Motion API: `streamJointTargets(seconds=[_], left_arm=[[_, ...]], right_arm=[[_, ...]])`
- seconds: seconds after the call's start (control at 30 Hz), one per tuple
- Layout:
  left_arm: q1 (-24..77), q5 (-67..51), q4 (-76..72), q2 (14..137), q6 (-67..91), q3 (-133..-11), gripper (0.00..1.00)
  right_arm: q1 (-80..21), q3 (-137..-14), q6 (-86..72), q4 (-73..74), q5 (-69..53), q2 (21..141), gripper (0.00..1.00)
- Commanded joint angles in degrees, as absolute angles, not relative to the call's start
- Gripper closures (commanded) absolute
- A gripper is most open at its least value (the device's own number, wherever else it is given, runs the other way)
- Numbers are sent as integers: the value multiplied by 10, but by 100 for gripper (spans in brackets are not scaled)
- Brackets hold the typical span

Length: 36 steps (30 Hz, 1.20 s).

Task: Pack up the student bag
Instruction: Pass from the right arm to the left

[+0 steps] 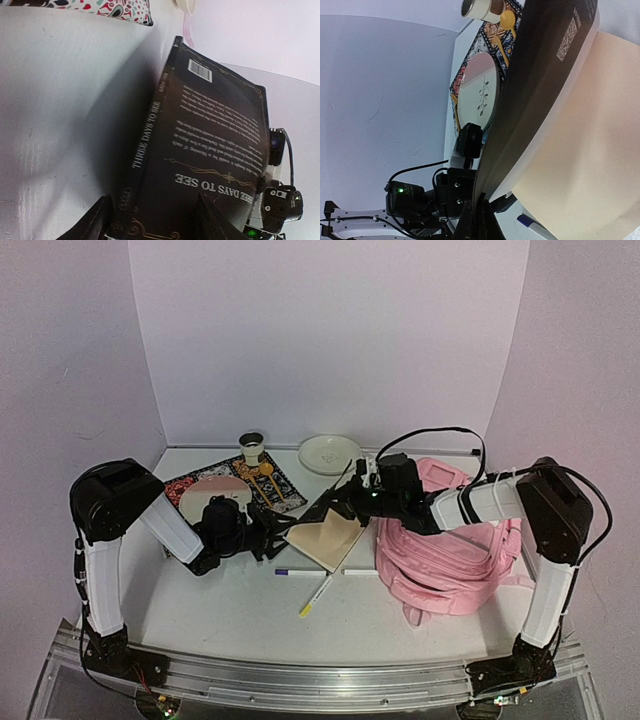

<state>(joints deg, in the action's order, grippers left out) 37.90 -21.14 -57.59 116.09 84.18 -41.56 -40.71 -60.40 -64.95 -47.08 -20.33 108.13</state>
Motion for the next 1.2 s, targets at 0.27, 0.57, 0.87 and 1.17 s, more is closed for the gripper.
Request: streamJointTargets(seconds=[0.27,0.57,0.87,1.17], left_arm=[[387,-223,-643,1175,860,-424,54],[387,-214,-663,1175,865,-419,67],[387,-206,-673,1166,863,-412,87],[386,-193,-674,1147,854,-403,100]], right_arm=[[-410,-575,-619,-477,-181,1095,94],[-410,-565,-571,-388,-156,1083,79],[-418,-600,-491,-287,-113,1058,64],[-453,-633,-350,-167,-29,1007,31]])
